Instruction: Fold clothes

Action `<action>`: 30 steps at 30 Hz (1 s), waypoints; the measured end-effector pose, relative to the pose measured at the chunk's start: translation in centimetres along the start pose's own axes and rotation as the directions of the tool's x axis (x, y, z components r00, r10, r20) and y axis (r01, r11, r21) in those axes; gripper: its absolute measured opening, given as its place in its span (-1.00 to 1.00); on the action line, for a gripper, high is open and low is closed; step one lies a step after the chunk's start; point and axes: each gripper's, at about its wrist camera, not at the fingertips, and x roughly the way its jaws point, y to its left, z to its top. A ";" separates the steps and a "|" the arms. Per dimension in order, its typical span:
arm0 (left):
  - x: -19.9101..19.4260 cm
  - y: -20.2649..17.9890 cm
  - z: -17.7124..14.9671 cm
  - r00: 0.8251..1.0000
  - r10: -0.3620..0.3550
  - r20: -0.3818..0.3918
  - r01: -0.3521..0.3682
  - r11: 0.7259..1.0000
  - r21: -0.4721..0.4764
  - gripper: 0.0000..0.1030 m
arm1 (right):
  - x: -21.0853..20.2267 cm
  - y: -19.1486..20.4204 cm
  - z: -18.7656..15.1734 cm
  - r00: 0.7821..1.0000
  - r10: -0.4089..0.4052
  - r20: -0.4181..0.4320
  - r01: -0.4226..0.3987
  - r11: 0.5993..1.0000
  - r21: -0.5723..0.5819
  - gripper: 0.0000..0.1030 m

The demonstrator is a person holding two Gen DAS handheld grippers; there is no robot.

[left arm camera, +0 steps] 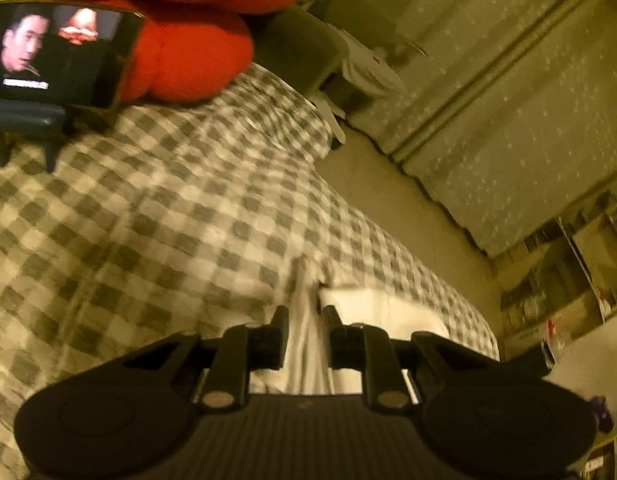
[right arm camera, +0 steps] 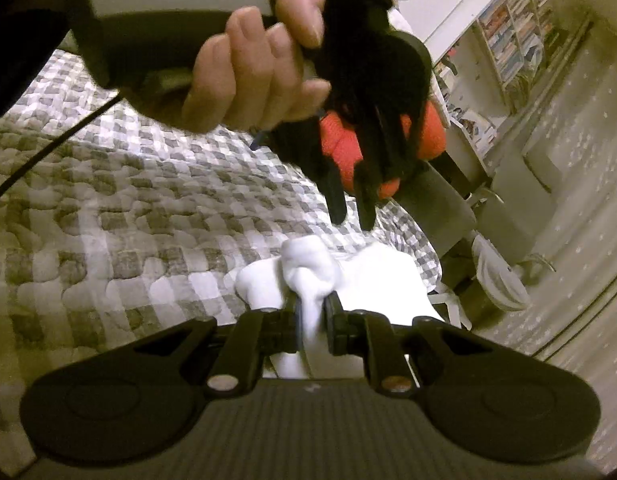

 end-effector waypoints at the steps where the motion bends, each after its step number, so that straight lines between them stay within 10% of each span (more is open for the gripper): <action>1: 0.0 0.1 0.0 1.000 0.000 0.000 0.000 1.000 -0.003 -0.67 | 0.1 -0.1 0.1 1.000 -0.002 0.003 0.002 1.000 -0.001 -0.70; 8: 0.4 -1.4 -0.9 1.000 -0.010 -0.022 0.012 0.997 0.080 -0.31 | 0.1 -0.3 0.2 0.999 -0.032 0.041 0.031 0.999 0.028 -0.70; 23: -0.5 -4.6 -2.4 0.997 -0.073 -0.004 0.071 0.952 0.297 -0.39 | 1.0 0.1 0.2 1.000 -0.011 -0.003 0.011 0.999 0.048 -0.58; 30: -0.1 -4.1 -2.3 1.000 0.009 -0.024 -0.002 0.960 0.282 -0.51 | -3.4 -4.0 1.2 0.996 0.077 0.050 -0.085 0.979 0.185 -0.38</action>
